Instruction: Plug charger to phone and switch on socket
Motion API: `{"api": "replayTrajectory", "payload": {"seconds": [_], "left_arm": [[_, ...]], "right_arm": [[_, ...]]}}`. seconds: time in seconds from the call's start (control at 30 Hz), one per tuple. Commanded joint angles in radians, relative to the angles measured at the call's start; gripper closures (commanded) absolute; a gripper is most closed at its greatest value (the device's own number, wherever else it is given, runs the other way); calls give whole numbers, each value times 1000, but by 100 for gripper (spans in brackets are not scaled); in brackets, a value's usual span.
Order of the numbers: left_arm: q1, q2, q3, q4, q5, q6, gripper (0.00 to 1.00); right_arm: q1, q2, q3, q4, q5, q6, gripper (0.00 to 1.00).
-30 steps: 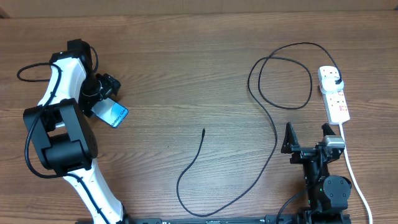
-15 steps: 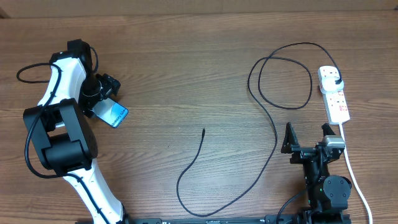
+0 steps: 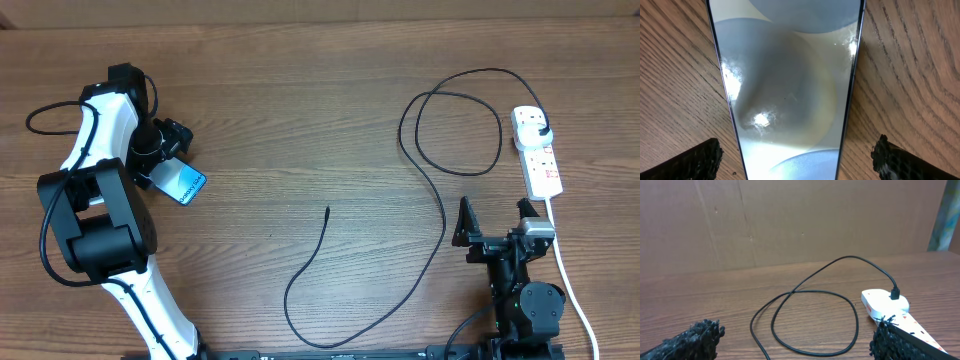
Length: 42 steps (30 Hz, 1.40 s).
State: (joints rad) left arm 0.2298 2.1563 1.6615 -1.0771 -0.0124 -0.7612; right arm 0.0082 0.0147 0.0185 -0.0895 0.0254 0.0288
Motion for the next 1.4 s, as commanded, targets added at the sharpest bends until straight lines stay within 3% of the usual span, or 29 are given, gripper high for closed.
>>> {"api": "replayTrajectory", "payload": {"seconds": [0.0, 1.37], "left_arm": [[8, 16, -4, -7, -21, -21, 0], [30, 62, -4, -14, -40, -21, 0]], "right_arm": [[6, -12, -11, 6, -4, -3, 0], [6, -12, -11, 6, -4, -4, 0]]}}
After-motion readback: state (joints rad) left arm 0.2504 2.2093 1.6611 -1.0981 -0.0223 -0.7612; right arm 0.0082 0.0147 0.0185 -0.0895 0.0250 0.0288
